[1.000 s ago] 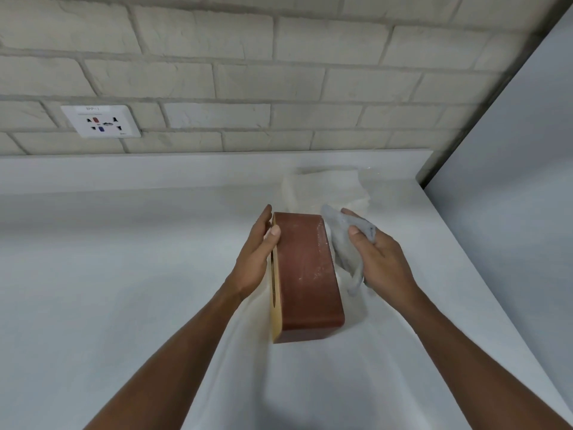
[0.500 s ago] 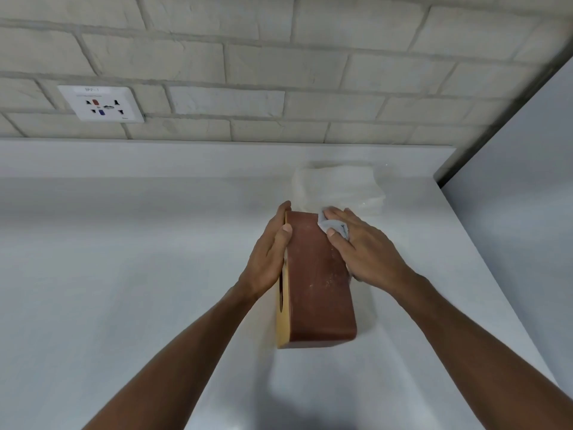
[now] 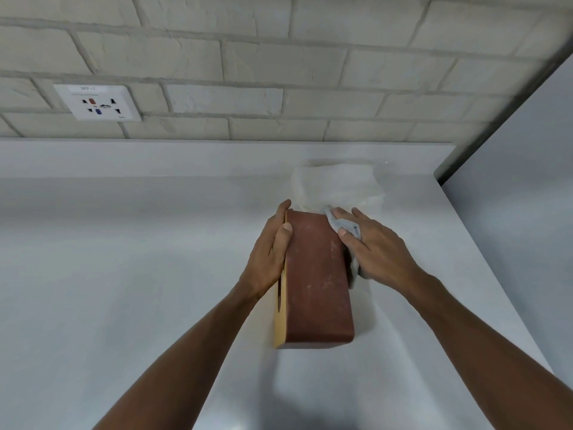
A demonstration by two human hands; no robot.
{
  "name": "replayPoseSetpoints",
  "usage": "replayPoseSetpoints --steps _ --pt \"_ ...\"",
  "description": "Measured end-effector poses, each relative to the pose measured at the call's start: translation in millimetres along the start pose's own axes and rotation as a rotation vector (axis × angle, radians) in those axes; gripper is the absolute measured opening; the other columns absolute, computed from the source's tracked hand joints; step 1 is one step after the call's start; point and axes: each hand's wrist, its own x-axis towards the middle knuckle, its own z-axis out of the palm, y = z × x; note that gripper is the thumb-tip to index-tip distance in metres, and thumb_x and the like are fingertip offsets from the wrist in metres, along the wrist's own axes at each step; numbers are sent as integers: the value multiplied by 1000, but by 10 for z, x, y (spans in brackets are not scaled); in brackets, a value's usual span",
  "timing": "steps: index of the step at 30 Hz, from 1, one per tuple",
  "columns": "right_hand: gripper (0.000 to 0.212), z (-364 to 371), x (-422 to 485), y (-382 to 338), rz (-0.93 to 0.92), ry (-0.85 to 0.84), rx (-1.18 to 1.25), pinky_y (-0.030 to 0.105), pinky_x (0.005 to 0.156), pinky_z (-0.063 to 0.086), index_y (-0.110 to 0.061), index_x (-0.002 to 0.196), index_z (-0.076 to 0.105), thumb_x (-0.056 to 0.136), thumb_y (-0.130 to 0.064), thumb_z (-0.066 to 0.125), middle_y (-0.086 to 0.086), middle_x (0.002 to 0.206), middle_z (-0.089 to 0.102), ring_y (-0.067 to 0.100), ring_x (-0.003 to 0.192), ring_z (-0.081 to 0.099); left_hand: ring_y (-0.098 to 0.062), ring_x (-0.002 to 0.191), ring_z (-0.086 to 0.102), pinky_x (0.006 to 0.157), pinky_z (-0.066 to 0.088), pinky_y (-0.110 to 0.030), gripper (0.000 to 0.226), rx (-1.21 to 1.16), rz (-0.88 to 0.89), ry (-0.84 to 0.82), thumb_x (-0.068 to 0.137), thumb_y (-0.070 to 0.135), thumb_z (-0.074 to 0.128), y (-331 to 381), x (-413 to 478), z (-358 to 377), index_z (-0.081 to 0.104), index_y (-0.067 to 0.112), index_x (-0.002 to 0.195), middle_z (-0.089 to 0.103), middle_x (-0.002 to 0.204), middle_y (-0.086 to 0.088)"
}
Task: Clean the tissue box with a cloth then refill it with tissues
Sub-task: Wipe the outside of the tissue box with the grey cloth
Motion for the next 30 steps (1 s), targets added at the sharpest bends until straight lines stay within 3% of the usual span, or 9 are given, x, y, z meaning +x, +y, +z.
replayPoseSetpoints --steps 4,9,11,14,18,22,25,27,30 --pt "46 65 28 -120 -148 14 -75 36 122 18 -36 152 30 106 -39 31 -17 159 26 7 150 15 14 142 32 115 25 -6 64 -4 9 -2 105 49 26 5 1 4 26 22 163 32 160 19" --pt "42 38 263 -350 -55 9 -69 44 114 28 -42 146 41 105 -44 29 3 160 32 27 146 31 -5 150 35 124 31 -25 65 -5 12 -19 105 51 25 -12 16 -16 26 23 164 35 166 7" --pt "41 32 190 -336 -149 22 -139 39 112 29 -40 146 41 106 -40 32 -4 156 39 21 146 31 -2 148 36 123 31 -24 65 2 15 -12 105 51 25 -23 9 -21 27 24 164 36 165 9" --pt "43 -18 33 -170 -209 16 -198 32 108 31 -41 149 35 106 -38 35 -9 153 43 15 143 33 3 145 36 116 31 -10 66 -12 5 -10 104 52 25 -16 -7 -13 28 24 163 36 163 13" --pt "44 60 163 -234 -147 -1 -138 39 116 24 -41 150 32 106 -42 28 -16 158 32 13 150 20 2 145 36 110 28 -2 65 -3 3 -13 104 51 25 -6 2 -14 28 24 163 36 163 11" --pt "40 118 87 -313 -265 37 -96 39 108 40 -35 145 41 105 -37 35 -12 149 45 14 139 38 6 147 33 115 26 -8 65 -12 4 -10 105 51 26 5 -16 -22 27 25 164 33 164 16" --pt "45 72 72 -152 -251 -16 -124 36 115 27 -42 151 29 106 -39 33 -21 158 29 6 148 20 13 146 26 124 24 -20 65 -51 -40 -63 106 56 31 8 -53 -77 21 30 165 25 162 26" --pt "46 90 111 -118 -201 -32 -34 40 117 28 -49 150 24 106 -43 33 -26 159 22 4 150 11 15 148 20 124 22 -22 76 -85 -48 -148 102 63 43 -36 -96 -158 14 34 165 18 164 30" --pt "47 180 145 -115 -198 -36 30 47 117 29 -51 150 21 105 -47 32 -31 158 19 0 150 7 16 148 19 114 24 -7 112 -51 -1 -278 81 70 67 -86 -152 -292 5 33 166 18 162 35"
